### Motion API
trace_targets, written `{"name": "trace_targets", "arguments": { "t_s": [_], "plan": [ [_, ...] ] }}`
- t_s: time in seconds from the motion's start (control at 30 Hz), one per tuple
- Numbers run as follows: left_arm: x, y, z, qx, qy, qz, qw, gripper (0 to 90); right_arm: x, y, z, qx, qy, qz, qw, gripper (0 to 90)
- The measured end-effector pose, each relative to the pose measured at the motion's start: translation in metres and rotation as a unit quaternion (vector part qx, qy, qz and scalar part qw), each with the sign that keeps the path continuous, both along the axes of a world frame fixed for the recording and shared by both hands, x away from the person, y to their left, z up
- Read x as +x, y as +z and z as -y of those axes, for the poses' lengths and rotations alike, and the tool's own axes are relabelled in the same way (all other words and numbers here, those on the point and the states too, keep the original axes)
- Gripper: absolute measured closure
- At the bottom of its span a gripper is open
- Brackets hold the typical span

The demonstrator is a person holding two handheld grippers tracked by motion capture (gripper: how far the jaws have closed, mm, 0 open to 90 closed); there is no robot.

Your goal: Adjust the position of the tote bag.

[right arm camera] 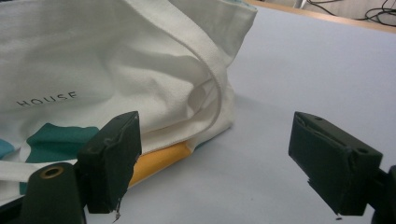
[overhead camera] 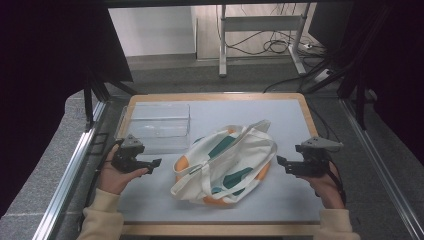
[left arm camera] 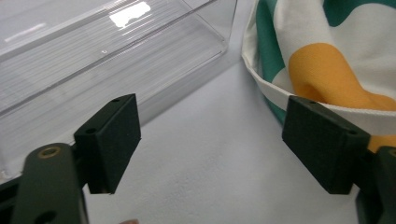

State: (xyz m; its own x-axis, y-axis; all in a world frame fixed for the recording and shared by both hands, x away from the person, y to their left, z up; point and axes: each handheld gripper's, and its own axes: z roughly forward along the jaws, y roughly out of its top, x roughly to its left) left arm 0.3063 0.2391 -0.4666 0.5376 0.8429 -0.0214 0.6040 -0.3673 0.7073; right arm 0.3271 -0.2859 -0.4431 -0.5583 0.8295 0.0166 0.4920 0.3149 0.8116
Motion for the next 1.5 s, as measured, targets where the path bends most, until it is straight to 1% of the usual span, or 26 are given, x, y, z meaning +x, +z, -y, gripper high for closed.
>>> {"name": "trace_targets", "arguments": {
  "t_s": [0.03, 0.1, 0.17, 0.23, 0.3, 0.4, 0.53, 0.6, 0.67, 0.73, 0.87, 0.97, 1.07, 1.13, 1.17, 1.23, 1.3, 1.4, 1.5],
  "plan": [
    [0.0, 0.0, 0.002, -0.001, 0.0, -0.002, 1.0, 20.5, 0.0, 0.001, 0.001, 0.002, 0.001, 0.0, 1.0, 17.5],
    [0.0, 0.0, 0.003, -0.011, -0.007, -0.011, 0.9999, 21.2, -0.001, 0.001, 0.004, 0.003, 0.002, -0.002, 1.0, 17.5],
    [0.0, 0.001, 0.004, -0.02, -0.009, -0.018, 0.9996, 21.2, -0.001, -0.001, 0.005, 0.001, 0.006, -0.01, 0.9999, 17.0],
    [0.0, 0.003, 0.004, -0.024, -0.018, -0.023, 0.9993, 21.2, -0.002, 0.0, 0.004, -0.001, 0.007, -0.012, 0.9999, 17.0],
    [-0.001, 0.006, 0.003, -0.032, -0.019, -0.02, 0.9991, 21.3, -0.001, 0.0, 0.002, 0.0, 0.009, -0.011, 0.9999, 17.2],
    [-0.002, 0.009, 0.001, -0.044, -0.021, -0.016, 0.9987, 21.8, -0.001, -0.002, 0.0, -0.001, 0.004, -0.017, 0.9998, 17.8],
    [-0.005, 0.009, 0.005, -0.04, -0.032, -0.016, 0.9986, 21.7, -0.001, -0.003, -0.003, -0.005, 0.0, -0.019, 0.9998, 18.5],
    [-0.008, 0.014, 0.009, -0.039, -0.043, -0.012, 0.9983, 21.6, -0.001, -0.002, -0.006, -0.005, 0.002, -0.014, 0.9999, 18.8],
    [-0.013, 0.02, 0.013, -0.039, -0.062, 0.0, 0.9973, 22.1, -0.003, -0.001, -0.007, -0.006, 0.006, -0.013, 0.9999, 18.9],
    [-0.015, 0.023, 0.015, -0.041, -0.073, 0.002, 0.9965, 22.5, -0.004, -0.001, -0.007, -0.007, 0.008, -0.014, 0.9998, 19.0],
    [-0.014, 0.02, 0.016, -0.038, -0.074, -0.006, 0.9965, 22.9, -0.001, -0.003, -0.005, -0.007, 0.004, -0.017, 0.9998, 19.1],
    [-0.016, 0.023, 0.016, -0.048, -0.074, -0.009, 0.996, 23.3, 0.002, -0.004, -0.006, -0.007, 0.006, -0.018, 0.9998, 19.1],
    [-0.021, 0.031, 0.017, -0.064, -0.079, -0.005, 0.9948, 24.6, 0.001, -0.005, -0.008, -0.013, 0.005, -0.019, 0.9997, 19.1],
    [-0.025, 0.034, 0.018, -0.069, -0.085, -0.003, 0.994, 24.9, 0.0, -0.004, -0.008, -0.015, 0.001, -0.018, 0.9997, 19.1],
    [-0.025, 0.034, 0.018, -0.069, -0.085, -0.003, 0.994, 24.8, 0.0, -0.004, -0.008, -0.015, 0.001, -0.018, 0.9997, 19.1],
    [-0.028, 0.036, 0.021, -0.061, -0.086, -0.002, 0.9944, 24.3, -0.002, -0.002, -0.008, -0.014, -0.007, -0.017, 0.9997, 19.5],
    [-0.028, 0.035, 0.022, -0.064, -0.085, -0.003, 0.9943, 24.2, -0.003, -0.001, -0.009, -0.015, -0.01, -0.02, 0.9996, 19.5],
    [-0.027, 0.034, 0.023, -0.06, -0.085, -0.005, 0.9946, 24.1, -0.003, 0.0, -0.01, -0.016, -0.006, -0.021, 0.9996, 19.5],
    [-0.029, 0.035, 0.024, -0.061, -0.089, -0.007, 0.9942, 24.1, -0.002, -0.001, -0.01, -0.017, -0.006, -0.023, 0.9996, 19.5]
  ]
}}
